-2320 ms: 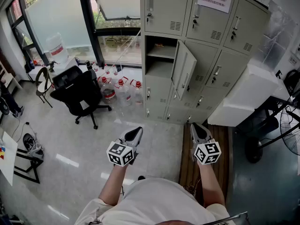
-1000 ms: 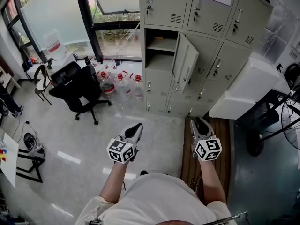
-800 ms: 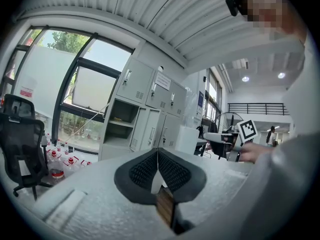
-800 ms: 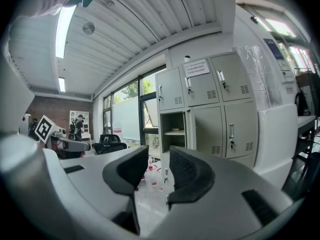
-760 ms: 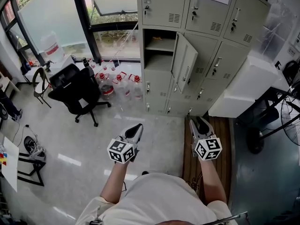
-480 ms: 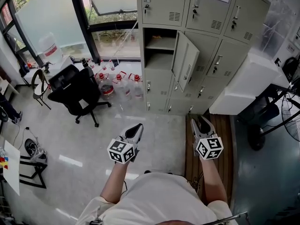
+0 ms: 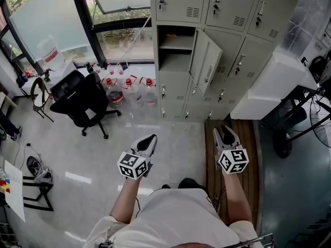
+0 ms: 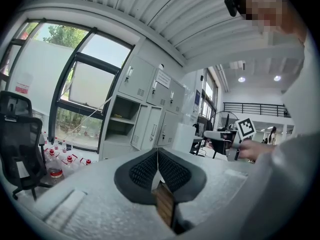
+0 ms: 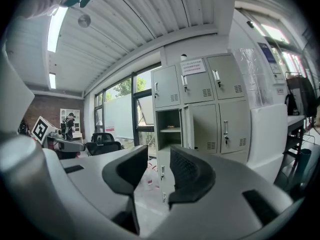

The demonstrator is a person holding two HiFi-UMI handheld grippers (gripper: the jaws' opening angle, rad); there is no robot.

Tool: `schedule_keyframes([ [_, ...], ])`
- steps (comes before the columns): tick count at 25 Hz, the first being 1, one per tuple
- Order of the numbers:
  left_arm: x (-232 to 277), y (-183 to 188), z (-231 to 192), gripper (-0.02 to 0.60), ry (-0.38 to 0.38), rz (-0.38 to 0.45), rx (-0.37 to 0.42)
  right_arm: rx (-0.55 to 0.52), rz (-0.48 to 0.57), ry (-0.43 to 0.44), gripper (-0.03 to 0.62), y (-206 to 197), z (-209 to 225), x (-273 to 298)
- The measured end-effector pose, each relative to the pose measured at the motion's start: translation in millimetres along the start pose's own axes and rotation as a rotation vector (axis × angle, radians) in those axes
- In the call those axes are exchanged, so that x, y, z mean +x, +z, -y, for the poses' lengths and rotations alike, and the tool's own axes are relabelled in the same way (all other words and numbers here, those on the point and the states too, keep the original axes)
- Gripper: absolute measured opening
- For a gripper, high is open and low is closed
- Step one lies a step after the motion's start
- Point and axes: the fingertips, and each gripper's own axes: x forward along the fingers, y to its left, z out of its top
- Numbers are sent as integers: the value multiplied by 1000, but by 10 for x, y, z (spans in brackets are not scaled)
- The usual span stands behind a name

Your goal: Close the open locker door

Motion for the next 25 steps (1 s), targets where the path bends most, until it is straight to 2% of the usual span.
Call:
schedule_keyframes([
  [13, 295, 13, -337, 15, 29, 4, -26, 10, -27, 8, 126, -53, 159, 456],
  [25, 1186, 195, -775, 15, 57, -15, -34, 35, -48, 39, 126, -1, 703, 1400],
])
